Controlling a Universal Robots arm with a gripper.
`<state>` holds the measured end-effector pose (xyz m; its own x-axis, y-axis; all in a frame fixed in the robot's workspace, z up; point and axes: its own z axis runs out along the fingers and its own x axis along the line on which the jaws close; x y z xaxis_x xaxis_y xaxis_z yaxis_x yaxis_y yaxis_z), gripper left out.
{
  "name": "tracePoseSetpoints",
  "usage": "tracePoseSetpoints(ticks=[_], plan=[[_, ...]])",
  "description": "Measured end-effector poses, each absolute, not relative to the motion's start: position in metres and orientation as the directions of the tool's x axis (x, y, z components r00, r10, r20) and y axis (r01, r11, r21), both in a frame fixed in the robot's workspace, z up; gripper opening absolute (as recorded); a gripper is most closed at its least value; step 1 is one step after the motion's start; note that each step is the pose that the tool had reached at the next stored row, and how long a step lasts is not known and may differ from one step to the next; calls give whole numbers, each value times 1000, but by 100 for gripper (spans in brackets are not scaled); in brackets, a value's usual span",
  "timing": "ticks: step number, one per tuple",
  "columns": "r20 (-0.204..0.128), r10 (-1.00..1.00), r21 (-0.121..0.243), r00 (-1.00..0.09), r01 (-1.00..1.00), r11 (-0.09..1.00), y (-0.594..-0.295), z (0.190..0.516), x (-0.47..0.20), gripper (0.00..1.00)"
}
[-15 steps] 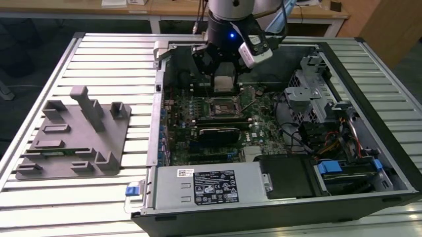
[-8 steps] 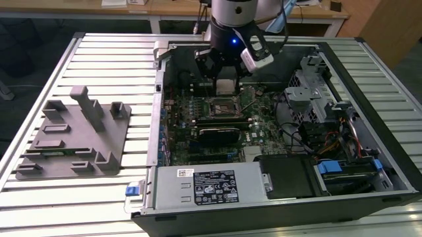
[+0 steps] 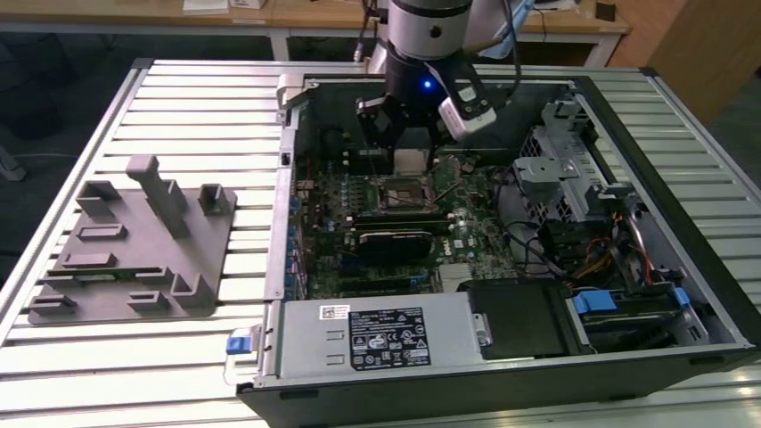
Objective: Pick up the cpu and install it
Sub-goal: 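Pick up the cpu and move it towards the insertion slot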
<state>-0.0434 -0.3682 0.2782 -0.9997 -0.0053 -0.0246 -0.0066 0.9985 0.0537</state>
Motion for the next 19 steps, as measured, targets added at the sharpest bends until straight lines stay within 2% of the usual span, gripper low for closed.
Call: tracePoseSetpoints(ticks=[19], plan=[[-21, -4, 54, -1000, -5, 999, -361, 262, -36, 55]])
